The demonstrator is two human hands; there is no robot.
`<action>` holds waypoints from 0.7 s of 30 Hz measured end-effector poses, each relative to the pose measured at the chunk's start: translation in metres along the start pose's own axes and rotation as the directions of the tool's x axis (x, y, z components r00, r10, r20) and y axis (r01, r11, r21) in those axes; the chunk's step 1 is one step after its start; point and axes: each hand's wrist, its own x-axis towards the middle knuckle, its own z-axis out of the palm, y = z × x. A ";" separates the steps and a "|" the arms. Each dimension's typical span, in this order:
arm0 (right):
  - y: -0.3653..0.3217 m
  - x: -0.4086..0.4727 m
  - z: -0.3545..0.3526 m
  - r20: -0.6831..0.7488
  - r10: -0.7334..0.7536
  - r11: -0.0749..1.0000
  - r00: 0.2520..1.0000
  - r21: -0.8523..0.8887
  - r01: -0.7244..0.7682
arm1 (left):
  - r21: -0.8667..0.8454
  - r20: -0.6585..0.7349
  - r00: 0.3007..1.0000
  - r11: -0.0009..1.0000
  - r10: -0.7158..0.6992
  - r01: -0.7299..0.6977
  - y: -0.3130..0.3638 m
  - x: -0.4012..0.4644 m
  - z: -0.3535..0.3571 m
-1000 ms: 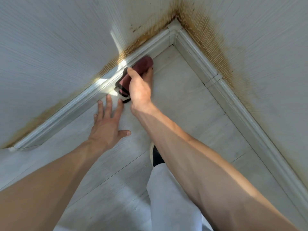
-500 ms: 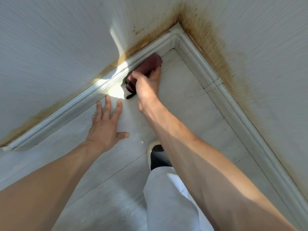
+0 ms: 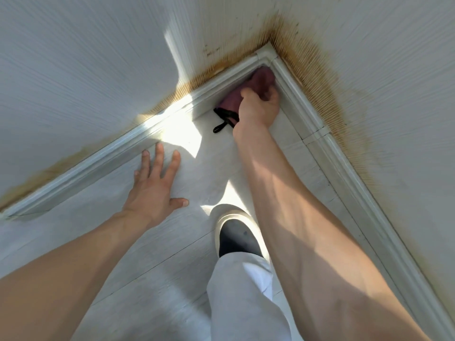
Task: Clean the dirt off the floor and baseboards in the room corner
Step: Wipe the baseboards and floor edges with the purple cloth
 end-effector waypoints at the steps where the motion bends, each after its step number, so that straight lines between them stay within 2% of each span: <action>1: 0.002 -0.001 0.000 -0.005 0.004 1.000 1.000 -0.019 -0.004 | -0.006 -0.001 1.000 1.000 0.000 0.000 0.000 0.000 0.000; 4: 0.006 -0.004 0.000 -0.002 -0.005 0.997 1.000 -0.083 0.005 | -0.006 -0.003 1.000 1.000 0.005 -0.005 0.001 0.000 0.000; 8: -0.005 -0.002 0.012 0.007 -0.006 0.997 1.000 -0.072 0.006 | 0.023 0.004 1.000 1.000 0.001 -0.001 0.001 0.000 -0.001; 12: 0.013 -0.008 0.024 -0.009 -0.094 0.995 0.996 -0.021 0.093 | 0.020 0.017 1.000 1.000 -0.006 0.005 0.002 0.000 -0.003; 14: 0.021 -0.020 0.020 0.051 -0.099 0.993 0.994 -0.059 0.102 | 0.039 0.024 1.000 0.999 -0.013 0.012 0.003 0.000 -0.002; 18: 0.024 -0.036 0.003 0.158 -0.017 0.979 0.987 -0.197 0.048 | 0.034 0.022 1.000 0.999 -0.007 0.006 0.003 0.001 -0.002; 21: 0.006 -0.014 -0.002 0.080 -0.052 0.973 0.995 -0.222 0.068 | 0.035 0.012 1.000 0.999 -0.002 0.001 0.001 0.000 -0.002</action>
